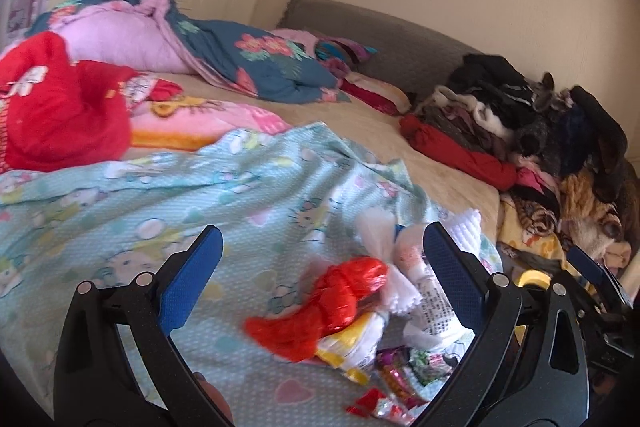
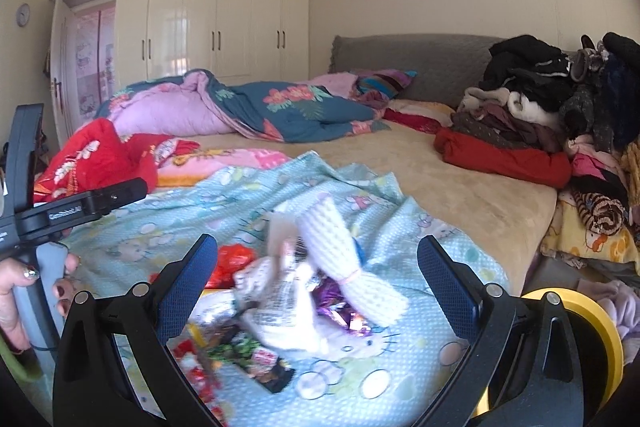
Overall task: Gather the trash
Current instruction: 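Grasp the white foam net with the right tool while the left tool grasps the red plastic bag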
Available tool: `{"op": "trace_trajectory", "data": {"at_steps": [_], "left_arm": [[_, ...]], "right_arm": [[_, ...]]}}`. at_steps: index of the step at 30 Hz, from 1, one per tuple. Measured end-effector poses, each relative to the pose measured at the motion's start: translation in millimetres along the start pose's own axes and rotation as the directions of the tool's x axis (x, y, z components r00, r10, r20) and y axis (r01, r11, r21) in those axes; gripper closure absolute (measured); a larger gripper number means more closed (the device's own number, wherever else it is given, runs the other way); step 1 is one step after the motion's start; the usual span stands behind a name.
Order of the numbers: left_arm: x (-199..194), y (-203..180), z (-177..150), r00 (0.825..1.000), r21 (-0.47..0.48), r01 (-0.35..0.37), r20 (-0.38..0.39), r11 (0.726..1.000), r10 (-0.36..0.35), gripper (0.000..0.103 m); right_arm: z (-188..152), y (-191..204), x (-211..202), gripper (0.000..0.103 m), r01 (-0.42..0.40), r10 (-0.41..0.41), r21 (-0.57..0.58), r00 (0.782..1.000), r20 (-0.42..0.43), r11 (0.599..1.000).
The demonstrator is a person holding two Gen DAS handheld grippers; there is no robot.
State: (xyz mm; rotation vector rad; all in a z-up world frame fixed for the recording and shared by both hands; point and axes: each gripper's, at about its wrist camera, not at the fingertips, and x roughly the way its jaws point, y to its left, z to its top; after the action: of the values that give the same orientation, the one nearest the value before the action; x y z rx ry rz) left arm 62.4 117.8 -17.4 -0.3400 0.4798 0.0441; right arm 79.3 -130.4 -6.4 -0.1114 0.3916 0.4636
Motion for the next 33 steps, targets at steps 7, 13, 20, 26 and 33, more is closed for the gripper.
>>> {"op": "trace_trajectory", "data": {"at_steps": [7, 13, 20, 26, 33], "left_arm": [[41.6, -11.8, -7.3, 0.990, 0.033, 0.071, -0.124, 0.997, -0.066, 0.011], [68.6, -13.9, -20.2, 0.974, 0.049, 0.079, -0.216, 0.996, -0.066, 0.014], [88.4, -0.1, -33.9, 0.950, 0.003, 0.071, -0.304, 0.997, -0.066, 0.035], [97.2, 4.8, -41.5, 0.932, -0.041, 0.083, -0.351, 0.996, -0.092, 0.040], [110.9, 6.4, -51.6, 0.907, -0.070, 0.071, -0.410, 0.995, -0.094, 0.051]], "right_arm": [[-7.4, -24.9, 32.3, 0.006, 0.004, -0.004, -0.006, 0.996, -0.092, 1.000], [-16.8, -36.7, 61.9, 0.006, 0.017, -0.022, -0.033, 0.986, -0.166, 0.999], [-24.1, -41.2, 95.9, 0.006, 0.020, -0.034, -0.061, 0.970, -0.239, 0.998], [-25.9, -35.7, 116.5, 0.018, -0.010, -0.016, -0.090, 0.958, -0.286, 0.996], [-33.7, -36.3, 132.4, 0.053, -0.048, 0.019, -0.075, 0.939, -0.344, 0.996]]}}
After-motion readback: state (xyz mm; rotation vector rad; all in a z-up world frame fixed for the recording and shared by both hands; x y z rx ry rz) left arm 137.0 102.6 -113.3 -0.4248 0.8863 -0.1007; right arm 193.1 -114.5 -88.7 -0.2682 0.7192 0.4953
